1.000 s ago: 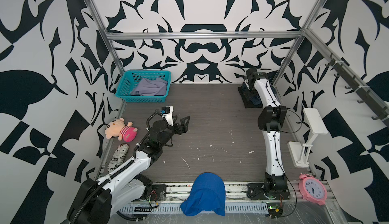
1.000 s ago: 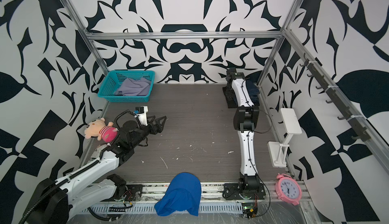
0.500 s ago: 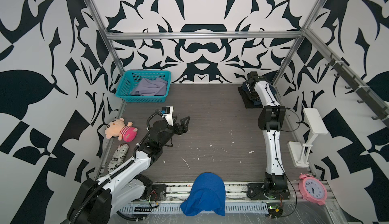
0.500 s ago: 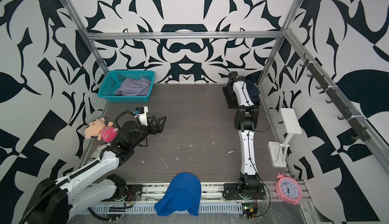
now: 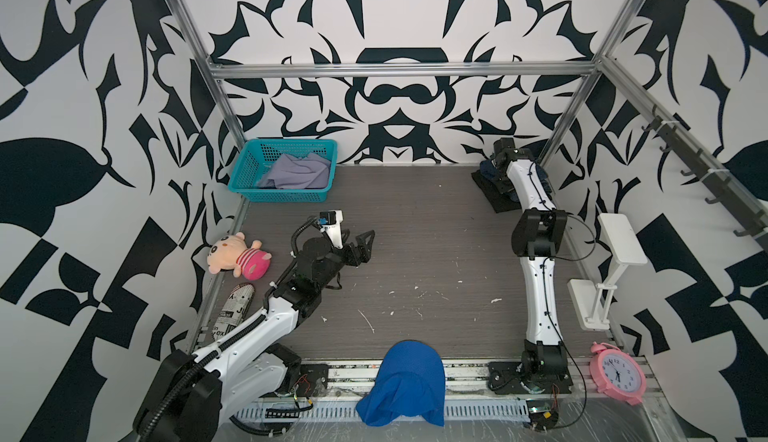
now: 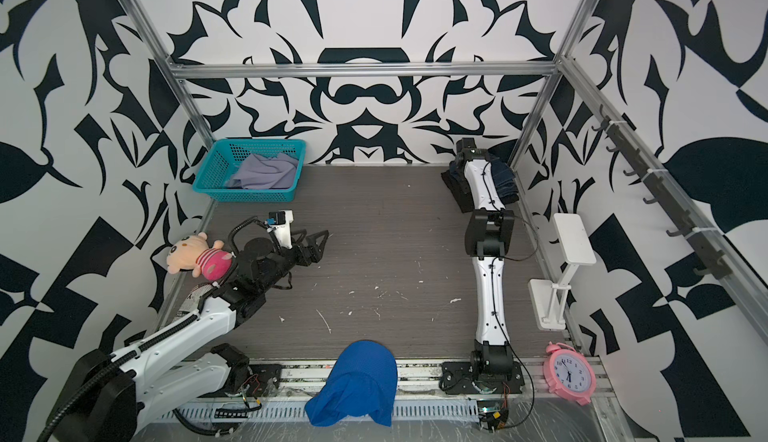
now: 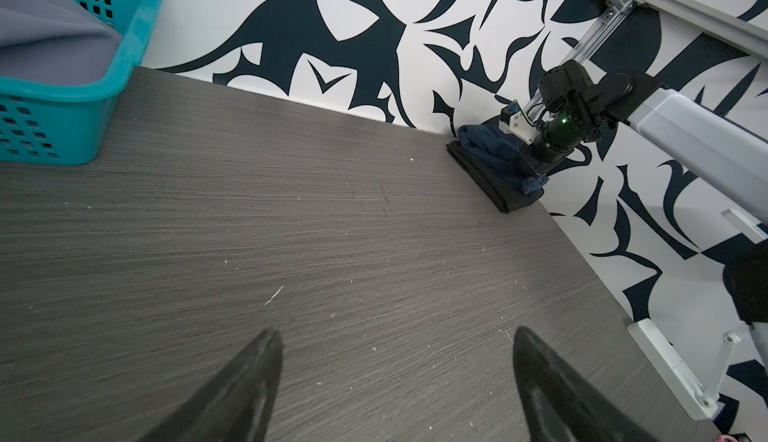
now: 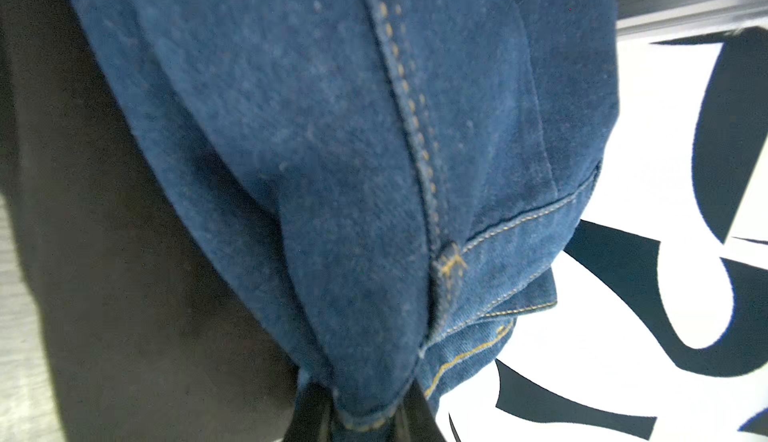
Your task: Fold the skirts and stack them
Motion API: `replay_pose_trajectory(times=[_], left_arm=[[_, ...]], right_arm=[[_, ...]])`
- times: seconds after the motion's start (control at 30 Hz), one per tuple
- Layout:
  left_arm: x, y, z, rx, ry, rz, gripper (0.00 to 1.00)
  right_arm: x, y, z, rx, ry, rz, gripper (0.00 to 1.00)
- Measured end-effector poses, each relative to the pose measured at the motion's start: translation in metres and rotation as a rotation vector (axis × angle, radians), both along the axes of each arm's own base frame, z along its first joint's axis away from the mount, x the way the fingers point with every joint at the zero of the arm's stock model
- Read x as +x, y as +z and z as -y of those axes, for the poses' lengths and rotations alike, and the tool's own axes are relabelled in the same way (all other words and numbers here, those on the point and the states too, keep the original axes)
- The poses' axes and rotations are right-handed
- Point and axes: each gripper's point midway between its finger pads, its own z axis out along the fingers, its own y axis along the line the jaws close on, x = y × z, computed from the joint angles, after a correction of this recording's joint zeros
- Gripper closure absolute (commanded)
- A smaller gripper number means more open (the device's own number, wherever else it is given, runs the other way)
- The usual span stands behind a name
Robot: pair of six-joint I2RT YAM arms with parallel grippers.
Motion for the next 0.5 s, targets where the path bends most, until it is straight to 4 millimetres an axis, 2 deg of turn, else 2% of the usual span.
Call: replay_pose_trajectory(times=[0.3, 0.33, 0.43, 0.47, 0.5], left_arm=[[0.002, -0.002, 0.001, 0.008, -0.002, -0.006, 0.10], [0.002, -0.003, 0.002, 0.009, -0.002, -0.007, 0.10], [0.002, -0.003, 0.002, 0.009, -0.002, -0.009, 0.10], [0.002, -0.003, 0.002, 0.010, -0.002, -0.009, 0.10], [0.002, -0.003, 0.002, 0.009, -0.002, -0.009, 0.10]], right_arm=[[0.001, 0.037, 0.000, -0.010, 0.002, 0.057, 0.81], [0.001, 0.041, 0.000, -0.011, 0.005, 0.062, 0.85], [0.002, 0.055, 0.001, -0.019, 0.009, 0.087, 0.82], [0.002, 0.059, 0.001, -0.020, 0.012, 0.093, 0.84], [0.002, 0.062, 0.000, -0.020, 0.013, 0.099, 0.93]])
